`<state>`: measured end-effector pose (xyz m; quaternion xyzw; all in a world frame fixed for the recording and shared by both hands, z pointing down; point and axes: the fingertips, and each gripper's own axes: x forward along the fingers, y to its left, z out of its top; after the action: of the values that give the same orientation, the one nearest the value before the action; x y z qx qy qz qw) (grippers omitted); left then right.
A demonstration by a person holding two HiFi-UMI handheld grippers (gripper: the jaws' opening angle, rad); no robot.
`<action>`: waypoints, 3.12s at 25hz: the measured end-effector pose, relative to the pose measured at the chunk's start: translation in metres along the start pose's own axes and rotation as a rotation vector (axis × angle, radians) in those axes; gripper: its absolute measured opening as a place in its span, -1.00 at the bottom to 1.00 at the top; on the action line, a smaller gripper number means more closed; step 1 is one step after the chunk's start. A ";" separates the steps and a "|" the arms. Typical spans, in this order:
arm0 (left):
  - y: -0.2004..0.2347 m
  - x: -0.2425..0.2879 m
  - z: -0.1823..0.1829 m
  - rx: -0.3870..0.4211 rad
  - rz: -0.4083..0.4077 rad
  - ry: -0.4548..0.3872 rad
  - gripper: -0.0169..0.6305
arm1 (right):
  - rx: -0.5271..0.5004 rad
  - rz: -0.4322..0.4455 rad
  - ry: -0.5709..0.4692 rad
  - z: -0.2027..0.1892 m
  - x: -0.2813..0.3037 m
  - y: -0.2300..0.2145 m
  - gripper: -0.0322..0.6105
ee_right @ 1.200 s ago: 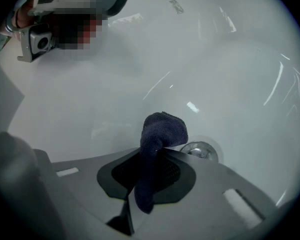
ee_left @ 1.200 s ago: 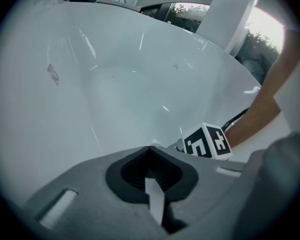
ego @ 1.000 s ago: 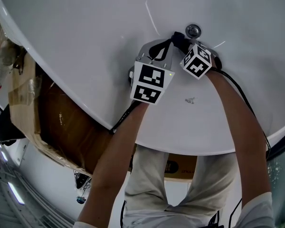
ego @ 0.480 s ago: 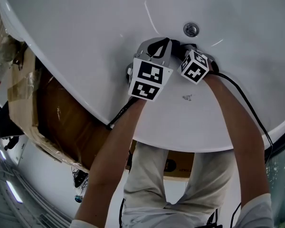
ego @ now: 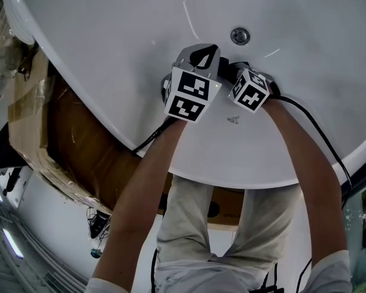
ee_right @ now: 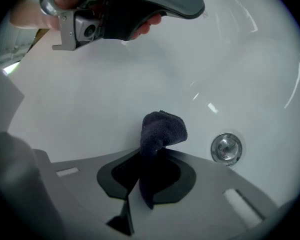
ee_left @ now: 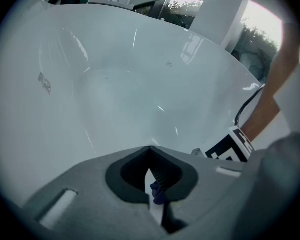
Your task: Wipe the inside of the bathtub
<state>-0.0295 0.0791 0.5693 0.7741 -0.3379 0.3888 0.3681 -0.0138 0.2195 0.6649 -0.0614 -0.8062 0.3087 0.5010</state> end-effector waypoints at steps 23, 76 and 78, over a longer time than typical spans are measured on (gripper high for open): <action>-0.019 -0.017 0.009 0.019 -0.017 0.005 -0.96 | -0.077 0.147 -0.049 0.027 -0.040 0.076 -0.73; -0.023 -0.027 0.016 0.050 -0.049 0.007 -0.96 | -0.226 0.191 -0.181 0.061 -0.167 0.210 -0.73; -0.022 -0.026 0.016 0.046 -0.046 0.004 -0.96 | -0.257 0.121 -0.168 0.060 -0.161 0.191 -0.73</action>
<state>-0.0185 0.0832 0.5333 0.7892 -0.3100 0.3894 0.3598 -0.0256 0.2808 0.4161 -0.1476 -0.8728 0.2369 0.4005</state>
